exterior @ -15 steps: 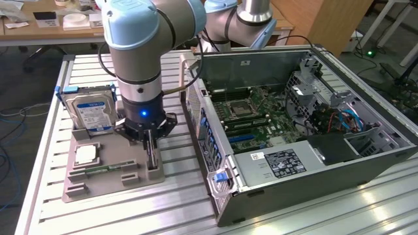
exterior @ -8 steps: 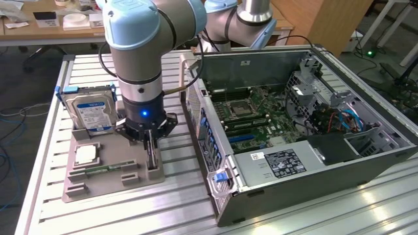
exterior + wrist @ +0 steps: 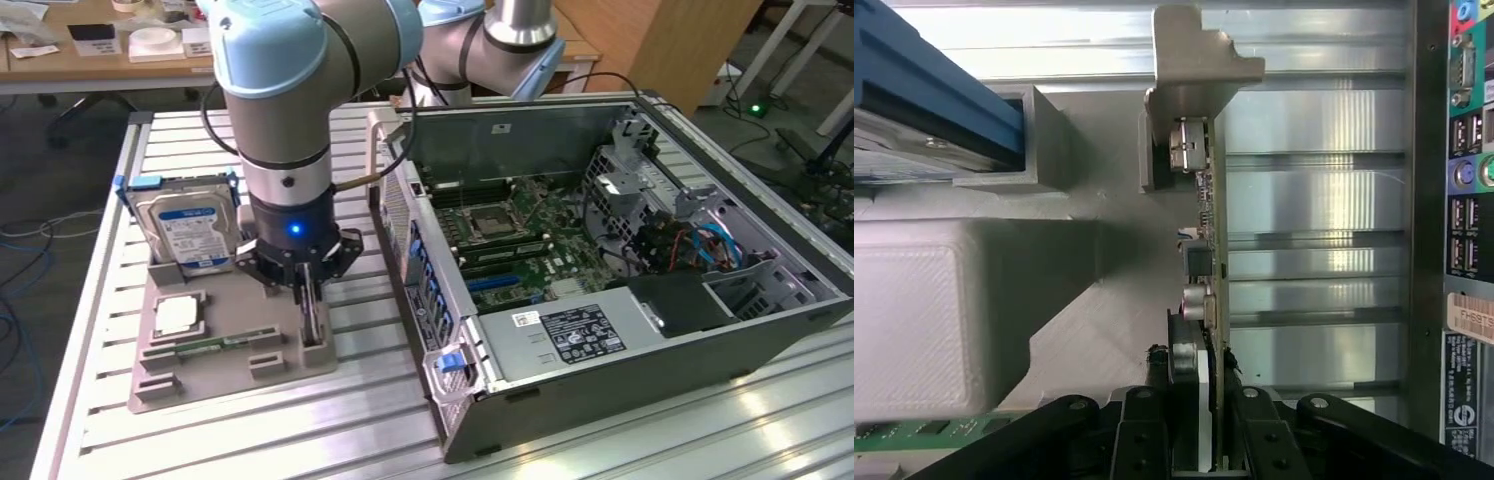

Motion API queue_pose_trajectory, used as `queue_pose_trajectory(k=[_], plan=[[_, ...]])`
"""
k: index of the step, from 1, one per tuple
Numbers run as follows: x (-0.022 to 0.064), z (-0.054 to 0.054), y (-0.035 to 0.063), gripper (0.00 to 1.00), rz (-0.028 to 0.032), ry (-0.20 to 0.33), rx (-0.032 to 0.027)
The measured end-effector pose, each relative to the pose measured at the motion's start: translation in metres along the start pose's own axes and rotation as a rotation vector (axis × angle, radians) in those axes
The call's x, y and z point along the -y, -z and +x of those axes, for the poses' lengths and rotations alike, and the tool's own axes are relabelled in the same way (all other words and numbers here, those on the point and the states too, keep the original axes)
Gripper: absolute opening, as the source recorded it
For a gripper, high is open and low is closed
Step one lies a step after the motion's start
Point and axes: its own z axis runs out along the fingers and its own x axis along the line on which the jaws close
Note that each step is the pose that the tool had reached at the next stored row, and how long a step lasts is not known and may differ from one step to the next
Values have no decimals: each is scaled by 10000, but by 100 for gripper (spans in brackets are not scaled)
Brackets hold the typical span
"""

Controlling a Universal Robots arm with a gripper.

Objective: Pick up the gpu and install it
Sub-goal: 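Pick up the gpu and move the gpu toward the slot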

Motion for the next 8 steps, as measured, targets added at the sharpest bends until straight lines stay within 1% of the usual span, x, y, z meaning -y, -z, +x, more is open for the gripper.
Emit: queue_pose_trajectory(k=[4,8], plan=[[-1,1,114,28,-5,1,1],[-4,1,276,28,-15,0,-1]])
